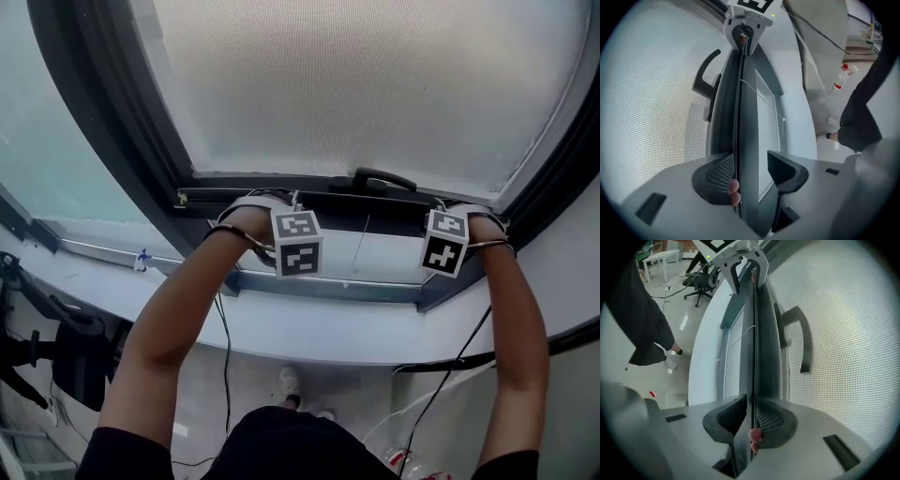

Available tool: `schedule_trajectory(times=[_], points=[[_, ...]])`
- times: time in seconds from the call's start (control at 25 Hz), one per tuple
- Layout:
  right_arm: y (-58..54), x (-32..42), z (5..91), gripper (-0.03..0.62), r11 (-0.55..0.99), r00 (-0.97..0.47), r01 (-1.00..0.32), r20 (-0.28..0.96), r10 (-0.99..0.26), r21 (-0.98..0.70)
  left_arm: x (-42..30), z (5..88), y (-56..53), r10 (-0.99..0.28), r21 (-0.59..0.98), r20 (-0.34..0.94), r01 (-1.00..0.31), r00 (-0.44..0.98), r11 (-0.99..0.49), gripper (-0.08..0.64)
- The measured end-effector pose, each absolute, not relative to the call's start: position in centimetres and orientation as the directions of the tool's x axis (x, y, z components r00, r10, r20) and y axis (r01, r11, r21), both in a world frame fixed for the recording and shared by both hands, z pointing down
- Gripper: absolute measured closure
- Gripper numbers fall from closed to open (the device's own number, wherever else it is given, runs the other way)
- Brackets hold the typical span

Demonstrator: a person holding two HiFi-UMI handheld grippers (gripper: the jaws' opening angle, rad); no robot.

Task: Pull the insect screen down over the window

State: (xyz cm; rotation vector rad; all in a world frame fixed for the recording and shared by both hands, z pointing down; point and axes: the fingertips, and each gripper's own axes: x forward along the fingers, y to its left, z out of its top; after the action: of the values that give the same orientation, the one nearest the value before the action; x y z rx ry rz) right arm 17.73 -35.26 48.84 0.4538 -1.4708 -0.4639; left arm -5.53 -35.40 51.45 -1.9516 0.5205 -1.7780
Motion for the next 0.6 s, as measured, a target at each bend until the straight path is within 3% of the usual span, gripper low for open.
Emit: schedule_trajectory(times=[0.08,0.16,0.6], points=[[-35.6,17.8,48.8,0.525,0.811,0.040,0.022,0.810,-0.585,0.585,-5.5,51.2,-36.0,-0.587,-0.592,0.804,0.025,0.095,-0.806,0.336],[-35.6,17.8,48.9,0.526,0.792,0.021,0.012,0.792,-0.610,0.610,-5.5,51.0,-36.5,-0.627,-0.632,0.772,0.018,0.106,-0.775,0.394],[-35.6,17.8,48.8,0.511,0.725,-0.026,-0.009,0.725,-0.689,0.689,-5.5,50.2,-37.1,-0.725,-0.732,0.670,-0.020,0.159,-0.681,0.428]])
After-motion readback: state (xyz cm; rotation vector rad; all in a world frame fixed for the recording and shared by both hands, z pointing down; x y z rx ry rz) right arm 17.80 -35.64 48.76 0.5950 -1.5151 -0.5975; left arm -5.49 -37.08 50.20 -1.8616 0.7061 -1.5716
